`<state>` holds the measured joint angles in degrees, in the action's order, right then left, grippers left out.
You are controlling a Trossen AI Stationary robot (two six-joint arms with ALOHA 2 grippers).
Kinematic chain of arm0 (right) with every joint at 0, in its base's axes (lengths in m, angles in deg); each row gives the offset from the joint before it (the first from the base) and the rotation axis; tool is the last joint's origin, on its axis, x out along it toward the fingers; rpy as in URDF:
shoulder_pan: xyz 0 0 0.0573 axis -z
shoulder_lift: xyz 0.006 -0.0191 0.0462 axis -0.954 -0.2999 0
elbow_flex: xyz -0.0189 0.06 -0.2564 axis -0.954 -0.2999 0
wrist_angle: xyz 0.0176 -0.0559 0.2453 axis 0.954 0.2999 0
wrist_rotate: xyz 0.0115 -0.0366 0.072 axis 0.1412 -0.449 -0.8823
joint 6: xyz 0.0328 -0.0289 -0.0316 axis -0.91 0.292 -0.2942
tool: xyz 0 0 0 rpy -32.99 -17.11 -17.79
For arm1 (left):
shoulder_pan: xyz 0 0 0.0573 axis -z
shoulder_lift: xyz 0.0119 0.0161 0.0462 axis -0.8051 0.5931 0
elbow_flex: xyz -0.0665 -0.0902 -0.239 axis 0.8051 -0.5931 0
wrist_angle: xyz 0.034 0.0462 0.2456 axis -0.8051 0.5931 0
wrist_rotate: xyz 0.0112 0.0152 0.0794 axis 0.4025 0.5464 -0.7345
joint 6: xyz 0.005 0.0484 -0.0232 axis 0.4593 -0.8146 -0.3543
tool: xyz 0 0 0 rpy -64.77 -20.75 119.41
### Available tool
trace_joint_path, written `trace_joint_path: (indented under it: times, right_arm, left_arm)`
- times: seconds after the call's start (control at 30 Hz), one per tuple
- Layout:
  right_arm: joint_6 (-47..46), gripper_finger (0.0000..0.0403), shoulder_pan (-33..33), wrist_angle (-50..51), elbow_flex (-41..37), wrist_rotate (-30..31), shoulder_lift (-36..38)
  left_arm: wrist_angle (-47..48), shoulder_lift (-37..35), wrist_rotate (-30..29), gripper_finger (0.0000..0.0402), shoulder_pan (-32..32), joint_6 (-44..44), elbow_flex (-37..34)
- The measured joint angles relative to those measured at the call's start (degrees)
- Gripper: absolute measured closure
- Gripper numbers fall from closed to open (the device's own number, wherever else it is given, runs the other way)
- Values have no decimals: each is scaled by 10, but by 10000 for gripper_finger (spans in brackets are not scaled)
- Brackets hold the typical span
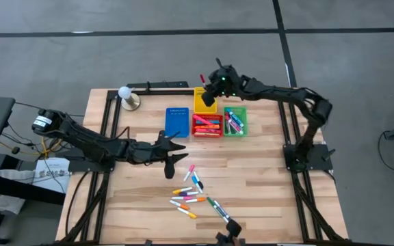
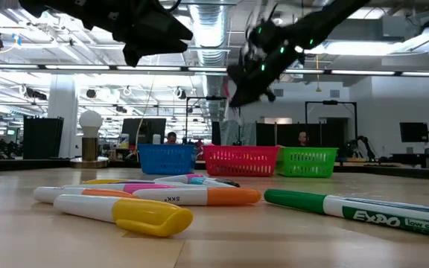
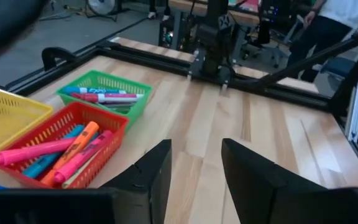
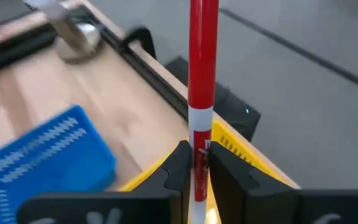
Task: Pick & Place Markers
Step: Put the small red marker pen into the yellow bin, then put the small blue marker pen into the yellow bin
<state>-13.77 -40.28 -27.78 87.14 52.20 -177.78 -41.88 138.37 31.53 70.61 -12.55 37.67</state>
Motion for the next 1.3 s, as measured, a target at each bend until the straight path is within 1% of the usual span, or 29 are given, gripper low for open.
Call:
trace_joint_path:
  times: [0.13,0.27,0.37,0.57,0.83,1.07,1.17,1.3]
  right_arm:
    - [-11,360,9,-3,0,-15,-51]
    - [-13,370,7,-6,4,-15,-80]
    - [-15,370,4,-1,8,-15,-93]
    - [-27,350,4,6,9,-9,-94]
    - [-38,348,1,68,9,-10,-94]
    - [-47,347,-8,77,9,-14,-94]
    - [-39,347,-16,103,30,-27,-94]
    - [-13,347,-28,159,88,-53,-91]
  left_arm:
    - [-1,-4,0,262,0,0,0]
    - [0,-4,0,262,1,0,0]
    - [0,-4,0,262,1,0,0]
    - [0,-4,0,262,1,0,0]
    - [0,-4,0,262,2,0,0]
    - [0,-4,0,262,2,0,0]
    - [0,-4,1,262,2,0,0]
    - [0,-4,1,262,3,0,0]
